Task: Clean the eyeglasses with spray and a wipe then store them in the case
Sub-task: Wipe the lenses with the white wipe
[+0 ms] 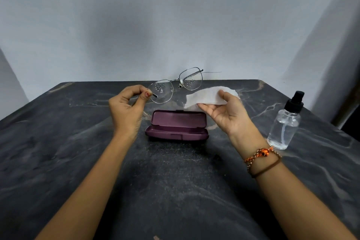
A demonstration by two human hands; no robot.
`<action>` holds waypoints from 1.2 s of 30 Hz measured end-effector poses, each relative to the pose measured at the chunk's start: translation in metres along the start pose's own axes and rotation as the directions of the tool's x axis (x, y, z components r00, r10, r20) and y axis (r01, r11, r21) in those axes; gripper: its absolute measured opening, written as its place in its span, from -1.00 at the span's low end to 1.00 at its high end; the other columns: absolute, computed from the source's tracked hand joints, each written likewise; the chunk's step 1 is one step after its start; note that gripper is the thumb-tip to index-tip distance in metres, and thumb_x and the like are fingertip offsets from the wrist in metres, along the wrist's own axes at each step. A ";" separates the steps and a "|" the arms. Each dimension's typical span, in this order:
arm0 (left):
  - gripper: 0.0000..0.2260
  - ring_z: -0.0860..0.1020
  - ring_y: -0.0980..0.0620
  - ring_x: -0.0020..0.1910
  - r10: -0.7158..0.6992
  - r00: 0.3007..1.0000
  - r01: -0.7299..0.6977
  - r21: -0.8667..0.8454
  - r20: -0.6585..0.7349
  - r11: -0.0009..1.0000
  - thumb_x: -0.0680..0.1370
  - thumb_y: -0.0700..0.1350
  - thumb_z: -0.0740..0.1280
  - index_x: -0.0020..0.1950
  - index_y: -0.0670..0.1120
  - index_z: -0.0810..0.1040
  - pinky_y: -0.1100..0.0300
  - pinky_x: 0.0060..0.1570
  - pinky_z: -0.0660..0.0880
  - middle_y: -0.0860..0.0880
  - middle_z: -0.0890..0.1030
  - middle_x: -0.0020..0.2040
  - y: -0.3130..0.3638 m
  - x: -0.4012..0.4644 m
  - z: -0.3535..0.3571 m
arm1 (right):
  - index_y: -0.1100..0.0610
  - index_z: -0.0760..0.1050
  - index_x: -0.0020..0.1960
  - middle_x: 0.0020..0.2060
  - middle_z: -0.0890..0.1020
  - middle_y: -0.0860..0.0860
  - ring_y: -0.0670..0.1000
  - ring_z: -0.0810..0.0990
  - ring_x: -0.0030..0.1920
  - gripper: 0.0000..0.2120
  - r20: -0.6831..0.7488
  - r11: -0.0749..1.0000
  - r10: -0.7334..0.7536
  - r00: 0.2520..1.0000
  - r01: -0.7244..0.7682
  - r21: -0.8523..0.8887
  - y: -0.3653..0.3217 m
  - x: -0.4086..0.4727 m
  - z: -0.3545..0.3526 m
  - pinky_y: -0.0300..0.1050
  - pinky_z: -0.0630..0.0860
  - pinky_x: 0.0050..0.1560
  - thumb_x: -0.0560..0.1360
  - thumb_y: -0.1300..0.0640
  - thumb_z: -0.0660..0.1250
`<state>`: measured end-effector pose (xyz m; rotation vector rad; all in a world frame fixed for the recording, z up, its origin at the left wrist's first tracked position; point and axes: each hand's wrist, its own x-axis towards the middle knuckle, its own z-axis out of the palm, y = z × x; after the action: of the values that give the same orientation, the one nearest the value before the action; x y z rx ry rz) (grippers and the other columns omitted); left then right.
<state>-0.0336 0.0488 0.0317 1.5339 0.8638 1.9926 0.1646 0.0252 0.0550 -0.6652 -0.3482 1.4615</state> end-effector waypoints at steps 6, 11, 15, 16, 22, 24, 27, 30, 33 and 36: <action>-0.80 0.54 0.29 -0.29 -0.002 0.999 0.000 0.057 0.032 0.998 0.37 -0.32 0.40 -0.21 -0.01 0.57 0.40 -0.23 0.53 0.03 0.56 -0.26 0.001 -0.008 0.011 | 0.28 0.38 0.20 0.30 0.46 0.24 0.22 0.47 0.27 -0.71 0.091 0.986 -0.069 0.993 0.054 0.157 0.002 -0.006 0.004 0.18 0.43 0.13 0.56 0.13 0.15; -0.81 0.53 0.29 -0.29 0.002 1.000 -0.004 0.107 0.024 0.994 0.37 -0.31 0.40 -0.17 -0.02 0.57 0.39 -0.22 0.53 0.05 0.56 -0.27 0.002 -0.010 0.012 | 0.24 0.38 0.26 0.18 0.53 0.24 0.24 0.49 0.24 -0.55 0.144 0.979 -0.112 0.983 0.085 0.187 0.002 -0.011 0.004 0.15 0.44 0.22 0.53 -0.06 0.14; -0.83 0.52 0.32 -0.29 0.000 1.000 -0.003 0.138 0.025 0.990 0.36 -0.31 0.41 -0.13 -0.08 0.58 0.44 -0.21 0.49 0.05 0.56 -0.27 0.002 -0.009 0.011 | 0.27 0.45 0.11 0.01 0.58 0.25 0.24 0.51 0.20 -0.47 0.149 0.958 -0.121 0.981 0.076 0.278 0.005 -0.012 0.004 0.18 0.43 0.24 0.49 -0.19 0.12; -0.83 0.52 0.33 -0.29 0.003 1.000 -0.007 0.145 0.026 0.989 0.36 -0.31 0.41 -0.13 -0.09 0.58 0.46 -0.20 0.48 0.05 0.56 -0.27 0.003 -0.009 0.011 | 0.29 0.46 0.08 0.00 0.58 0.26 0.23 0.52 0.19 -0.44 0.144 0.958 -0.115 0.983 0.071 0.278 0.006 -0.012 0.003 0.15 0.44 0.22 0.49 -0.21 0.10; -0.86 0.55 0.19 -0.23 -0.031 0.998 0.024 0.130 0.052 0.991 0.37 -0.31 0.39 -0.11 -0.14 0.58 0.23 -0.21 0.56 0.04 0.56 -0.25 0.005 -0.012 0.012 | 0.24 0.48 -0.10 -0.16 0.60 0.16 0.10 0.59 -0.10 -0.76 0.118 0.979 -0.118 0.986 0.095 0.181 0.006 -0.008 0.003 0.06 0.49 0.19 0.55 0.09 0.14; -0.84 0.54 0.29 -0.26 -0.013 0.997 0.003 0.141 0.071 0.990 0.37 -0.32 0.39 -0.09 -0.15 0.58 0.39 -0.18 0.52 0.05 0.56 -0.26 0.005 -0.013 0.013 | 0.23 0.50 -0.13 -0.24 0.63 0.09 0.03 0.63 -0.20 -0.88 0.108 0.987 -0.142 0.984 0.132 0.089 0.009 -0.006 0.003 -0.03 0.59 -0.02 0.52 0.22 0.22; -0.81 0.53 0.33 -0.28 0.000 0.994 -0.014 0.129 0.106 0.992 0.37 -0.34 0.38 -0.09 -0.12 0.56 0.48 -0.18 0.47 0.04 0.55 -0.27 0.006 -0.014 0.015 | 0.20 0.53 -0.17 -0.40 0.68 -0.01 -0.07 0.66 -0.38 -0.91 0.079 0.981 -0.192 0.978 0.193 0.004 0.014 -0.006 0.004 -0.15 0.63 -0.38 0.45 0.34 0.29; -0.82 0.53 0.32 -0.28 0.002 0.989 -0.019 0.119 0.145 0.993 0.36 -0.34 0.38 -0.11 -0.11 0.56 0.48 -0.18 0.47 0.03 0.55 -0.27 0.007 -0.015 0.016 | 0.14 0.47 -0.19 -0.49 0.66 -0.04 -0.10 0.64 -0.45 -0.80 0.034 0.968 -0.249 0.968 0.248 0.033 0.017 -0.006 0.003 -0.20 0.58 -0.46 0.40 0.43 0.31; -0.80 0.54 0.32 -0.28 -0.003 0.985 -0.015 0.105 0.171 0.994 0.36 -0.33 0.39 -0.17 -0.04 0.56 0.48 -0.20 0.46 0.03 0.56 -0.27 0.009 -0.015 0.016 | 0.14 0.44 -0.16 -0.47 0.67 -0.01 -0.08 0.65 -0.43 -0.78 0.013 0.961 -0.268 0.963 0.266 0.078 0.019 -0.004 0.001 -0.17 0.61 -0.40 0.38 0.44 0.33; -0.80 0.54 0.32 -0.29 0.001 0.986 -0.017 0.095 0.167 0.995 0.36 -0.34 0.39 -0.18 -0.03 0.56 0.48 -0.21 0.46 0.03 0.56 -0.27 0.008 -0.015 0.015 | 0.18 0.51 -0.14 -0.39 0.68 0.01 -0.05 0.66 -0.31 -0.92 0.034 0.969 -0.247 0.968 0.247 -0.007 0.021 -0.003 0.001 -0.20 0.63 -0.33 0.42 0.34 0.33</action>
<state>-0.0147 0.0354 0.0300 1.7330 0.8959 1.8206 0.1467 0.0215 0.0434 -0.5847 -0.4495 1.2341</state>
